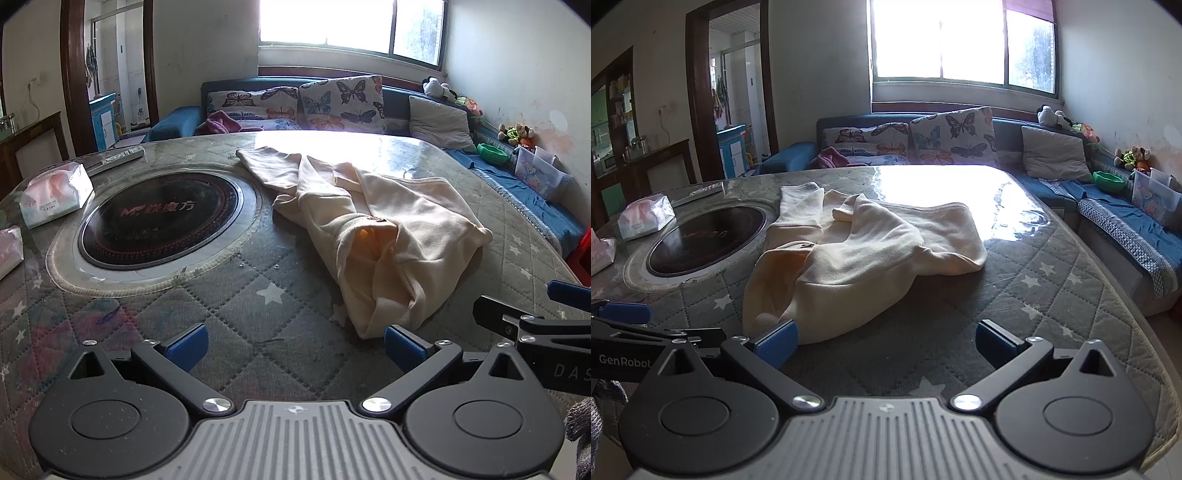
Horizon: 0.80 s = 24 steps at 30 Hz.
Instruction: Fold clothes
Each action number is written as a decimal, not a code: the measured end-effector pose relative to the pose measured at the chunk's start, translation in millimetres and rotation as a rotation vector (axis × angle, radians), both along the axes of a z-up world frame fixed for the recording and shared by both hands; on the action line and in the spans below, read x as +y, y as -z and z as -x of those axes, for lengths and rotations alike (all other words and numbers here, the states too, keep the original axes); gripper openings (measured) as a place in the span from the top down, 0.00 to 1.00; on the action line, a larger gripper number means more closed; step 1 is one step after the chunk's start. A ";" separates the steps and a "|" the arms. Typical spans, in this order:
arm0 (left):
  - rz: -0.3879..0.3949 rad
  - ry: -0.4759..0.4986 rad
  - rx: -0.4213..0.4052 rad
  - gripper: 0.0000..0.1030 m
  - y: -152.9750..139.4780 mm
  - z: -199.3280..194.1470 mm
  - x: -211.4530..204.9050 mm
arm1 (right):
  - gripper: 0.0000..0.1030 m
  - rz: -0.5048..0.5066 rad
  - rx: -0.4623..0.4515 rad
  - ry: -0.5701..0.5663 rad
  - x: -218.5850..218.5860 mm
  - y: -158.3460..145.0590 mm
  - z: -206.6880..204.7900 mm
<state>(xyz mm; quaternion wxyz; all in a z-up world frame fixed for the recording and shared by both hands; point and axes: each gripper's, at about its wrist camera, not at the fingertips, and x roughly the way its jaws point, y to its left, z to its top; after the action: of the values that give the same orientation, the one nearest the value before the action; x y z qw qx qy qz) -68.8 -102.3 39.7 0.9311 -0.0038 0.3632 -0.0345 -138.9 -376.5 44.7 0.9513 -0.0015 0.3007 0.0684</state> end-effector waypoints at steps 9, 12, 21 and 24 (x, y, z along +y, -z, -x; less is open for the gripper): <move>-0.016 0.008 -0.004 0.00 -8.2 -13.5 -2.2 | 0.00 -0.011 0.007 -0.006 -0.2 -5.3 -13.1; -0.016 0.014 -0.010 0.00 -12.0 -21.1 -3.4 | 0.00 -0.013 0.000 -0.009 -1.2 -8.5 -20.1; -0.001 0.026 -0.001 0.00 -17.0 -53.8 -1.3 | 0.00 -0.004 0.001 -0.026 0.9 -16.2 -53.8; -0.002 0.033 -0.003 0.00 -18.2 -65.5 -0.7 | 0.00 0.009 0.002 -0.036 2.1 -18.6 -68.9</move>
<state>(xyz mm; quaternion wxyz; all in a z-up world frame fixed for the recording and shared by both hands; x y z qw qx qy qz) -3.3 -103.0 57.9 0.9308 0.0030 0.3620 -0.0497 -70.0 -374.4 63.3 0.9496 -0.0109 0.3016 0.0842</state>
